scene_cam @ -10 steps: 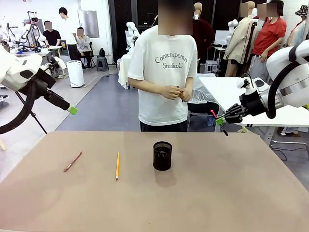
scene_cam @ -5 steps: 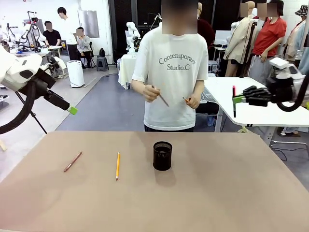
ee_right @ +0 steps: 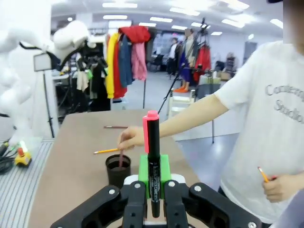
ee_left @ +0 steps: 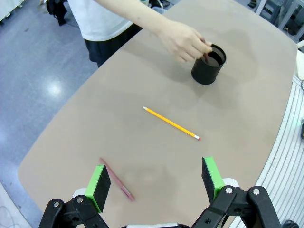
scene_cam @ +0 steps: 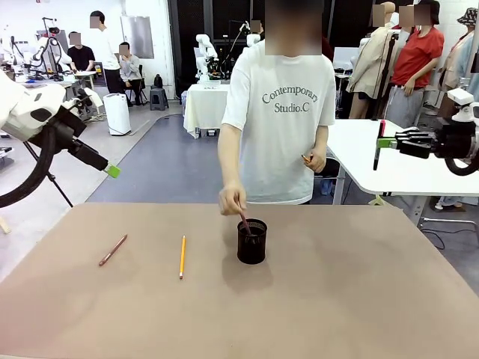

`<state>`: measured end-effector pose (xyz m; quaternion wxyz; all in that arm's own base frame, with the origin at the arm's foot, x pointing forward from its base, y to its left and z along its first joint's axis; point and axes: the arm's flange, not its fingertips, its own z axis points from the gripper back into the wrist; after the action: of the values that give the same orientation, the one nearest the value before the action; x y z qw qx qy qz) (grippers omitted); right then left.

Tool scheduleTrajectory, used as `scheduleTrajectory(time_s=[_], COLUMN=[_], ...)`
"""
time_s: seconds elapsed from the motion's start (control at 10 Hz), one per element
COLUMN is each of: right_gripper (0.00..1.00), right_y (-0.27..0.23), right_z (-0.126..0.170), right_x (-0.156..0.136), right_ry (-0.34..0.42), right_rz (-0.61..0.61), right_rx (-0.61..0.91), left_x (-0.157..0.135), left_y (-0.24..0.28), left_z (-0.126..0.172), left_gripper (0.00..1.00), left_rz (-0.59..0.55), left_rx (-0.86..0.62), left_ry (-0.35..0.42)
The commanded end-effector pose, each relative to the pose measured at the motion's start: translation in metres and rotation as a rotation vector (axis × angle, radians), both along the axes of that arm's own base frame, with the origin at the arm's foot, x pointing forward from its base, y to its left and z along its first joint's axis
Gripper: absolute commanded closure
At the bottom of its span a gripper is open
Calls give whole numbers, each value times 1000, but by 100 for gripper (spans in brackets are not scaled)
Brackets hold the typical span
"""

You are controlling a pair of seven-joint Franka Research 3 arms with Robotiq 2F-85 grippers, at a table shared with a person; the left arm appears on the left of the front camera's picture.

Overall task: Place the pens into the pen holder.
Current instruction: Pick up a writing instrument from the table and place it into the Pen holder.

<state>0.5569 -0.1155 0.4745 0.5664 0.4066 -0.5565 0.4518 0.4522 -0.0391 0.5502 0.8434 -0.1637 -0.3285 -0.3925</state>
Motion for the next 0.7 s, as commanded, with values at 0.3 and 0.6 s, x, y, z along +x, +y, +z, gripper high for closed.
scheduleTrajectory(time_s=[0.3, 0.6], right_gripper=[100, 100], right_y=[0, 0], right_z=[0, 0], right_x=[0, 0], right_ry=[0, 0], right_rz=[0, 0], right_rx=[0, 0], left_x=[-2, -2], left_y=[1, 1], left_z=[0, 0], left_gripper=[0, 0], left_rz=[-1, -1], left_rx=[-6, -6], left_ry=[-5, -5])
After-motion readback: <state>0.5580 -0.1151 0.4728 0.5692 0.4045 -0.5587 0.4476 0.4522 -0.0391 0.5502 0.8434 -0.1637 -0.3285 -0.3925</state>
